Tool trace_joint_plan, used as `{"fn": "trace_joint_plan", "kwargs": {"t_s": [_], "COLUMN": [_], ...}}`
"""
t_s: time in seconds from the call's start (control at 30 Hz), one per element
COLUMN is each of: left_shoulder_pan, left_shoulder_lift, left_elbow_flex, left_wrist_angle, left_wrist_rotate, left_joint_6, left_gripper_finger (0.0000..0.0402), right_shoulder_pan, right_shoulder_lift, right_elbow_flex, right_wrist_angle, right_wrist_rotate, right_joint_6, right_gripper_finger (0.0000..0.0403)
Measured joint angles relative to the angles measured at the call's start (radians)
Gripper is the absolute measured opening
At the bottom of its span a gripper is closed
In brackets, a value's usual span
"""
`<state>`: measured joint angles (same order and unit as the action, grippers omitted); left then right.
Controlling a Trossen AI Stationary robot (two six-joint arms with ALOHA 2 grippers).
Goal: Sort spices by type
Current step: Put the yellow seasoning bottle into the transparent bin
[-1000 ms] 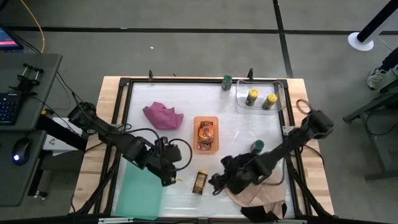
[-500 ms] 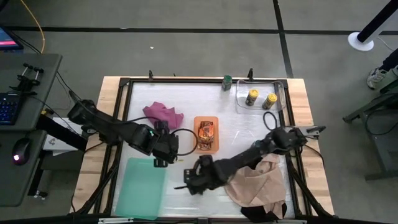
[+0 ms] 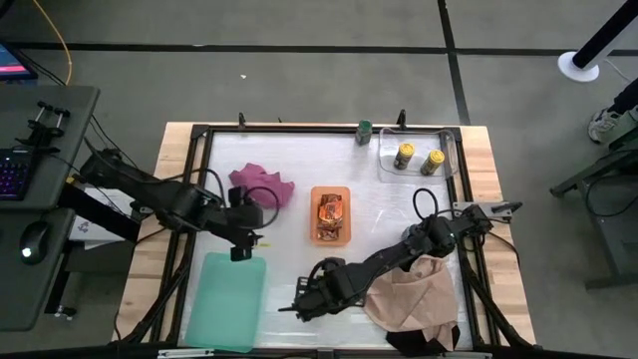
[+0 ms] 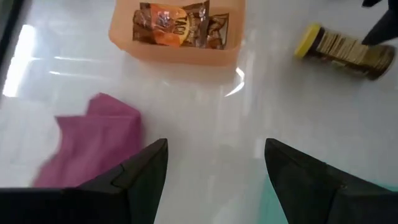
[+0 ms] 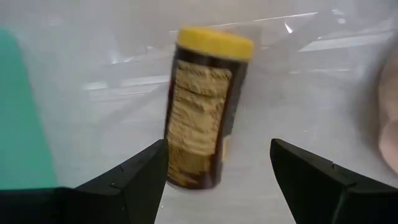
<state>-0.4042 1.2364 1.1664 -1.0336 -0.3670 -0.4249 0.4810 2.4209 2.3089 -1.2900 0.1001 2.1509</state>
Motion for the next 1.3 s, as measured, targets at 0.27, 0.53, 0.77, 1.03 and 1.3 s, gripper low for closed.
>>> {"fn": "trace_joint_plan", "kwargs": {"t_s": [0.27, 0.53, 0.77, 1.03, 1.3], "left_shoulder_pan": [0.000, 0.000, 0.000, 0.000, 0.000], "left_shoulder_lift": [-0.093, -0.099, -0.099, -0.099, -0.099], "left_elbow_flex": [-0.141, -0.190, -0.190, -0.190, -0.190], "left_wrist_angle": [0.055, 0.059, 0.065, 0.068, 0.068], "left_wrist_rotate": [0.028, 0.057, 0.068, 0.070, 0.070], "left_joint_6": [-0.072, -0.111, -0.117, -0.124, -0.123], "left_gripper_finger": [0.0255, 0.0255, 0.0255, 0.0255, 0.0255], "right_shoulder_pan": [-0.025, -0.062, -0.060, -0.055, -0.058], "right_shoulder_lift": [0.001, 0.001, 0.031, 0.105, 0.134], "right_elbow_flex": [0.000, -0.001, -0.001, -0.002, -0.001], "right_wrist_angle": [0.010, -0.020, -0.035, 0.093, 0.093], "right_wrist_rotate": [0.037, -0.001, -0.054, -0.077, -0.094], "right_joint_6": [0.025, -0.043, -0.040, -0.047, -0.095], "right_gripper_finger": [0.0275, 0.0275, 0.0275, 0.0275, 0.0268]}}
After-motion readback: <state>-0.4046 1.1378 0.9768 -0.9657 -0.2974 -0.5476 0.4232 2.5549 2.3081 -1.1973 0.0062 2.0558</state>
